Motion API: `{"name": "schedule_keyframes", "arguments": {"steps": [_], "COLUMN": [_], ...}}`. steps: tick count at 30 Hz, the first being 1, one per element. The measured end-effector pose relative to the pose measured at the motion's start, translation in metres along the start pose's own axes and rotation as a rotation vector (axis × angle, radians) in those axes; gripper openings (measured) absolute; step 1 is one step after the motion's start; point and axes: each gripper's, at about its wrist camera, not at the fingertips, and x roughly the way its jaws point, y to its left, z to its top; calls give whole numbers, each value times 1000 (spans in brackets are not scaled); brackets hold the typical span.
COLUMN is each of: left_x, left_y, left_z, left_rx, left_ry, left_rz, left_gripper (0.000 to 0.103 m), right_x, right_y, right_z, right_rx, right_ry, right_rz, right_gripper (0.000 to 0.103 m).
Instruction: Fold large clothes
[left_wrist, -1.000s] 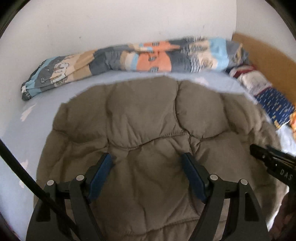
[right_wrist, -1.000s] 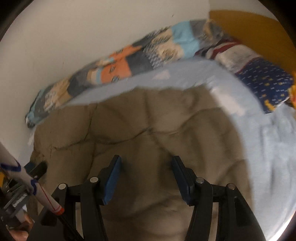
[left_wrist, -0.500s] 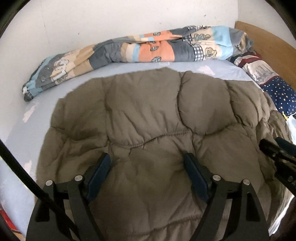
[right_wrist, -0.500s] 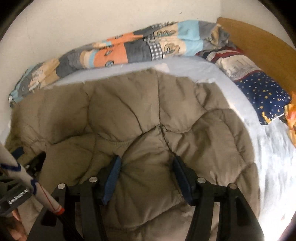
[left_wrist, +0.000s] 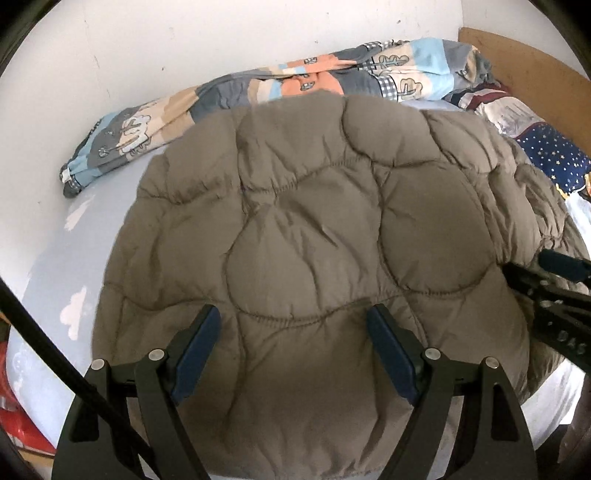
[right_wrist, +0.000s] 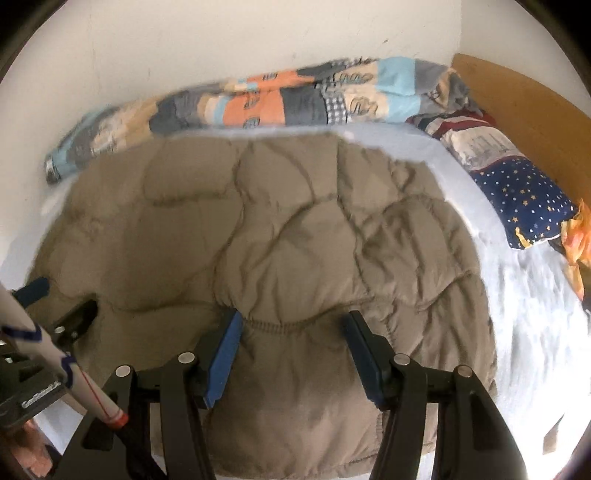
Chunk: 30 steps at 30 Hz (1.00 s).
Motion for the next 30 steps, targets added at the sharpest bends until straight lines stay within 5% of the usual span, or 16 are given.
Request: {"name": "schedule_keyframes", "arguments": {"steps": [8, 15, 17, 22, 26, 30], "left_x": [9, -46, -48, -25, -65, -138], "left_y": [0, 11, 15, 27, 31, 36], "left_z": [0, -47, -61, -83, -90, -98], "left_rx": [-35, -62, -65, -66, -80, -118], "left_ry": [-6, -38, -11, 120, 19, -134], "left_rz": [16, 30, 39, 36, 27, 25], "left_gripper": [86, 86, 86, 86, 86, 86], "right_x": [25, -42, -58, -35, -32, -104], "right_y": [7, -9, -14, -20, -26, -21], "right_z": [2, -12, -28, -59, -63, -72], "right_rx": [-31, 29, 50, 48, 50, 55], "right_ry": [27, -86, -103, 10, 3, -162], "right_rz": [-34, -9, -7, -25, -1, 49], "right_gripper": [67, 71, 80, 80, 78, 78]}}
